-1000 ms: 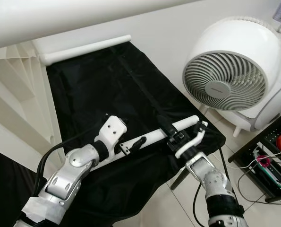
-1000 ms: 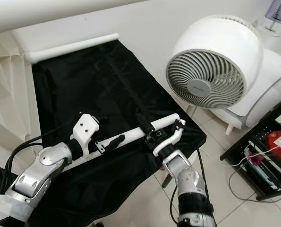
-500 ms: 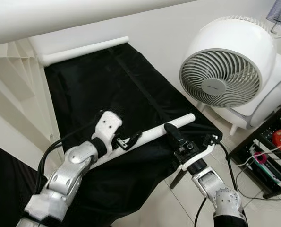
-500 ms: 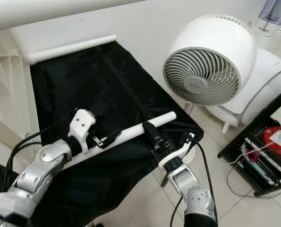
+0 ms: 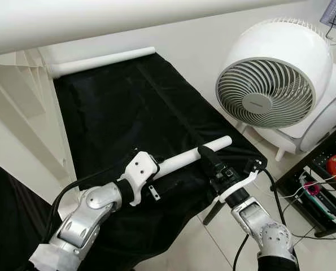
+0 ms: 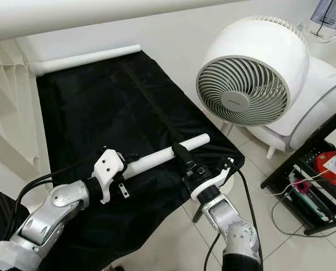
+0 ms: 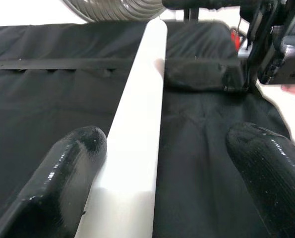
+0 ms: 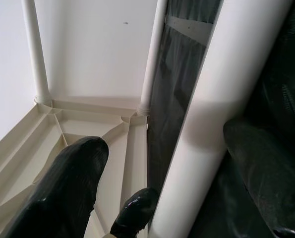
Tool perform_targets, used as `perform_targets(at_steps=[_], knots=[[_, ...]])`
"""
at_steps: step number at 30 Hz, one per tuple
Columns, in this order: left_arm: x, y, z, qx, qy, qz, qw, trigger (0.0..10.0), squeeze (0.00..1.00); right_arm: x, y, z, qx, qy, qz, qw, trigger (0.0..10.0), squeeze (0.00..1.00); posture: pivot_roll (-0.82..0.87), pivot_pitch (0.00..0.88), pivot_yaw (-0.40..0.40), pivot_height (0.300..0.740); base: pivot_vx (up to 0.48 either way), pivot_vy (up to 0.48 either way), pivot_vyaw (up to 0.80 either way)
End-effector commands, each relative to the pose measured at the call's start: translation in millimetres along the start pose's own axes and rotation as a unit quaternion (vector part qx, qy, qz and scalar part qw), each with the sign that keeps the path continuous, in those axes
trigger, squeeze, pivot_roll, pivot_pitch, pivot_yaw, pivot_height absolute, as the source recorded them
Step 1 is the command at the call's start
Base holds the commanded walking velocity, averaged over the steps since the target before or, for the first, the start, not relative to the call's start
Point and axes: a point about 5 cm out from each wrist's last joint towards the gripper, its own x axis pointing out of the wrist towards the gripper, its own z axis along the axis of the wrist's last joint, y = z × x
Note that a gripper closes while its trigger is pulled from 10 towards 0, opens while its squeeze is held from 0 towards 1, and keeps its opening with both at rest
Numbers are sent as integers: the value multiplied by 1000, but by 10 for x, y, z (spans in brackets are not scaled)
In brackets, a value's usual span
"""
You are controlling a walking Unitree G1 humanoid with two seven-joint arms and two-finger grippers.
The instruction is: Building children table
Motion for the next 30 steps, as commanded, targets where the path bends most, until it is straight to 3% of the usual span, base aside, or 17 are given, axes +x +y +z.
perform_targets(at_steps=[1, 5, 11, 13, 15, 17, 22, 27, 28, 30], knots=[[-15, 34, -100, 9, 28, 28, 999, 10000, 0, -103, -111, -21, 11, 1, -36, 999, 10000, 0, -60, 178, 28, 740, 0, 0, 0], [46, 147, -166, 30, 61, 90, 994, 10000, 0, -167, -47, 21, 24, -21, -29, 999, 10000, 0, -68, 183, 32, 740, 0, 0, 0], [67, 181, -190, 40, 65, 116, 990, 10000, 0, -317, 25, 27, 50, -38, -18, 998, 10000, 0, -72, 185, 34, 740, 0, 0, 0], [70, 203, -203, 45, 67, 127, 989, 10000, 0, -440, 72, 29, 59, -44, -4, 997, 10000, 0, -73, 187, 35, 740, 0, 0, 0], [70, 203, -203, 45, 67, 127, 989, 10000, 0, -440, 72, 29, 59, -44, -4, 997, 10000, 0, -73, 187, 35, 740, 0, 0, 0], [70, 239, -213, 51, 69, 139, 987, 10000, 0, -586, 205, 18, 38, -38, 29, 998, 10000, 0, -71, 185, 33, 740, 0, 0, 0], [58, 288, -221, 53, 68, 155, 984, 10000, 0, -613, 320, 34, -1, -36, 46, 998, 10000, 0, -62, 170, 34, 740, 0, 0, 0], [24, 355, -97, 8, 36, 171, 985, 10000, 0, -433, 383, 216, -93, -67, 10, 993, 10000, 0, -47, 154, 31, 740, 0, 0, 0], [24, 355, -97, 8, 36, 171, 985, 10000, 0, -433, 383, 216, -93, -67, 10, 993, 10000, 0, -47, 154, 31, 740, 0, 0, 0], [-5, 340, 6, -18, 2, 161, 987, 10000, 0, -331, 396, 322, -146, -75, -10, 986, 10000, 0, -36, 148, 28, 740, 0, 0, 0]])
